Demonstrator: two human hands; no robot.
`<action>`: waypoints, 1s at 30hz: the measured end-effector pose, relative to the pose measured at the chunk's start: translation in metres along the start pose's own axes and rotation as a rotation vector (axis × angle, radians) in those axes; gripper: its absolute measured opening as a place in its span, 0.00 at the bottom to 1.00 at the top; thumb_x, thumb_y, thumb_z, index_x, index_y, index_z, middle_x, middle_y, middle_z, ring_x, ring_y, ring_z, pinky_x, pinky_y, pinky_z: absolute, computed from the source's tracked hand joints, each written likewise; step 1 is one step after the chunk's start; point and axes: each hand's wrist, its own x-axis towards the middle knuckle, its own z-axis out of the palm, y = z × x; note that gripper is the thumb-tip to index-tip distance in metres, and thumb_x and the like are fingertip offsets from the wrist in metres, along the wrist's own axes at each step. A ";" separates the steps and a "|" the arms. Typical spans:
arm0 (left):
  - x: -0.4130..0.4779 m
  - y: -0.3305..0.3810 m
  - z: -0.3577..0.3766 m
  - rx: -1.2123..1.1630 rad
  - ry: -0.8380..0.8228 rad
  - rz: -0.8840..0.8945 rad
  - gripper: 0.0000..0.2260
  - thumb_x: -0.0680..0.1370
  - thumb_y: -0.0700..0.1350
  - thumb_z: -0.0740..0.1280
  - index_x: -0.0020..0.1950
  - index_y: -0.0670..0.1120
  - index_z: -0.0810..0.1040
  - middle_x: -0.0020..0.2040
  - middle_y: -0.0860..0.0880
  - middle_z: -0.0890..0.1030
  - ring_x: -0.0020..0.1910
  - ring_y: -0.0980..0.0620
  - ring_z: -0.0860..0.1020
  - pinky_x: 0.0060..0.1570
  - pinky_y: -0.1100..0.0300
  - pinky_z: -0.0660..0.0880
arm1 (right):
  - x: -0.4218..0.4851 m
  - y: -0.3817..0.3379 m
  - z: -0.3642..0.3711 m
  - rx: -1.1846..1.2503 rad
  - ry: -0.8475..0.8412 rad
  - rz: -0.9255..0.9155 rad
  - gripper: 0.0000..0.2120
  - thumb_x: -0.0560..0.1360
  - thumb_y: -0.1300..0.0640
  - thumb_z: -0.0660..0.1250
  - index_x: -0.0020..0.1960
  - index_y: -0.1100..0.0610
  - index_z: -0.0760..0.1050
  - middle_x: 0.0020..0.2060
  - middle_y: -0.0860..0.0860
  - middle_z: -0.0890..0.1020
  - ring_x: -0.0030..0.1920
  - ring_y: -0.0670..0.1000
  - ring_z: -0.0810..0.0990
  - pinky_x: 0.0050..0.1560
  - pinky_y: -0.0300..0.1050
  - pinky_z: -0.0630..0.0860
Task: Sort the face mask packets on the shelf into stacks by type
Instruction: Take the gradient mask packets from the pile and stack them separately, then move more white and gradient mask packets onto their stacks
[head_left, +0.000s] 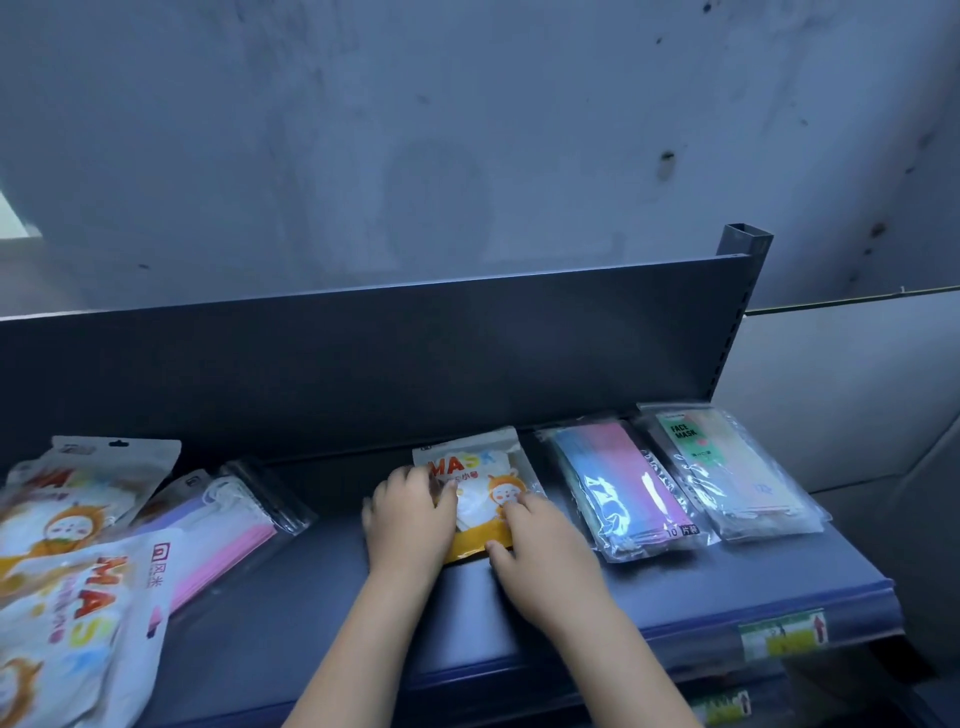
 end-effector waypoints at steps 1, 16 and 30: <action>-0.001 -0.003 -0.001 0.039 0.017 0.047 0.15 0.78 0.58 0.64 0.54 0.48 0.81 0.56 0.48 0.82 0.59 0.43 0.78 0.66 0.43 0.70 | 0.001 -0.002 -0.002 -0.001 0.038 -0.021 0.18 0.81 0.45 0.62 0.67 0.54 0.74 0.65 0.50 0.76 0.69 0.55 0.73 0.66 0.51 0.73; -0.024 -0.078 -0.112 0.244 0.011 0.201 0.35 0.81 0.67 0.43 0.84 0.49 0.56 0.84 0.51 0.56 0.84 0.50 0.49 0.80 0.49 0.47 | 0.009 -0.124 0.004 0.019 0.124 -0.041 0.34 0.86 0.37 0.44 0.86 0.53 0.52 0.85 0.49 0.57 0.85 0.52 0.50 0.83 0.53 0.53; -0.025 -0.135 -0.153 0.318 0.061 0.102 0.40 0.76 0.68 0.39 0.82 0.48 0.63 0.82 0.51 0.64 0.83 0.49 0.54 0.80 0.47 0.50 | 0.012 -0.177 0.034 0.212 0.021 -0.134 0.31 0.87 0.39 0.48 0.86 0.52 0.51 0.86 0.46 0.55 0.85 0.47 0.46 0.84 0.51 0.50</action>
